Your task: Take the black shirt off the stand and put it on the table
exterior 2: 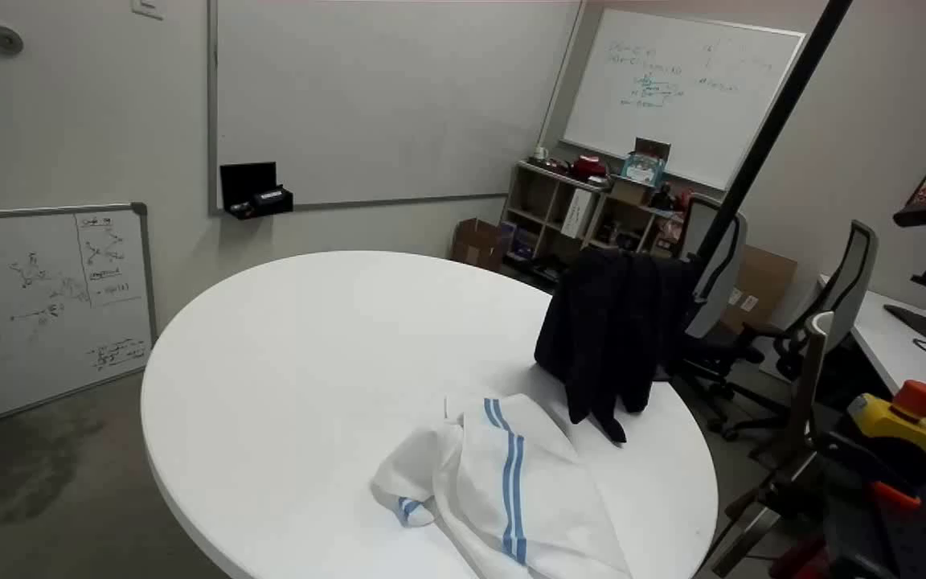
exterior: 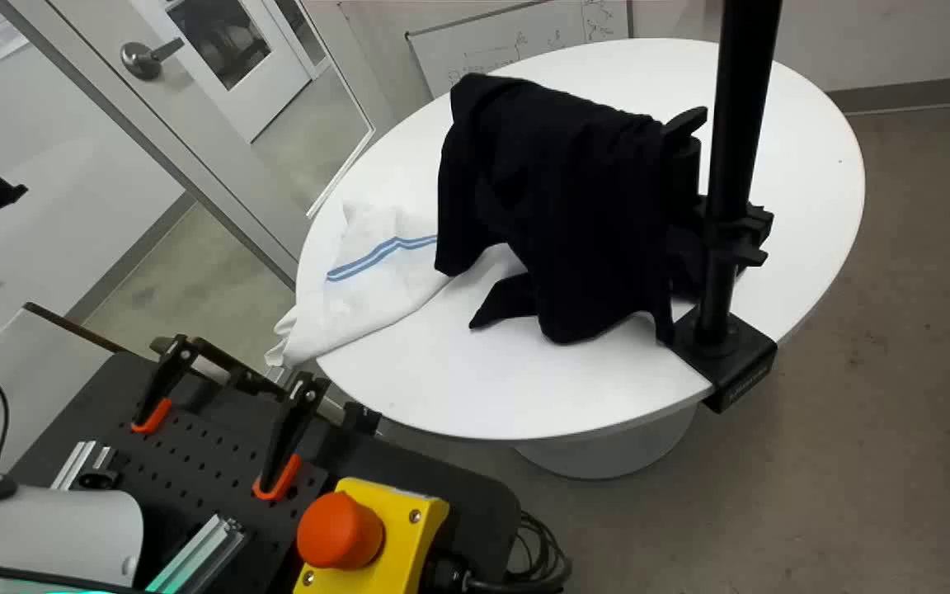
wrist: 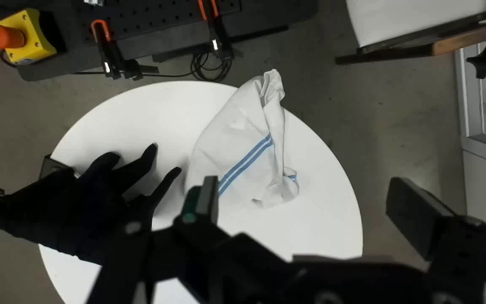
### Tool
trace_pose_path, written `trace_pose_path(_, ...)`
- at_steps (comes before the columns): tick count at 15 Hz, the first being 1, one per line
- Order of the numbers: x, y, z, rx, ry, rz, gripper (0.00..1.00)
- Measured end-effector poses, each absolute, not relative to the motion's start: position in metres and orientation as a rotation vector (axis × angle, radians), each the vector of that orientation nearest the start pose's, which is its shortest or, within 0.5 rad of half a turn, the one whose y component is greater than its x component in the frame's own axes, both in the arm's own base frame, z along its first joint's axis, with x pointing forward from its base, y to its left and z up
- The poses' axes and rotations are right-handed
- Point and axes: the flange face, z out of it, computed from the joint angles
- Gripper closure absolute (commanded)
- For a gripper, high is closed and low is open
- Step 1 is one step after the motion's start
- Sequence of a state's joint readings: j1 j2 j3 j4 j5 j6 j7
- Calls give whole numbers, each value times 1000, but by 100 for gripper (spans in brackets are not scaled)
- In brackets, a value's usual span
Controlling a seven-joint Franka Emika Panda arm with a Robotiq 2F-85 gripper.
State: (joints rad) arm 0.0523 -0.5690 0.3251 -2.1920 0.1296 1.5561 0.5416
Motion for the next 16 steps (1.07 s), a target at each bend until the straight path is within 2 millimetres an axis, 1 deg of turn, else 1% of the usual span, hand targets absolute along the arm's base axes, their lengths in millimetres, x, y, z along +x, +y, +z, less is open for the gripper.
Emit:
trace_pose_path(12, 336, 175, 579, -3196, 361, 101, 0)
trace_pose_path(14, 337, 172, 580, -3192, 370, 104, 0)
trace_pose_path(16, 343, 162, 580, -3176, 401, 115, 0)
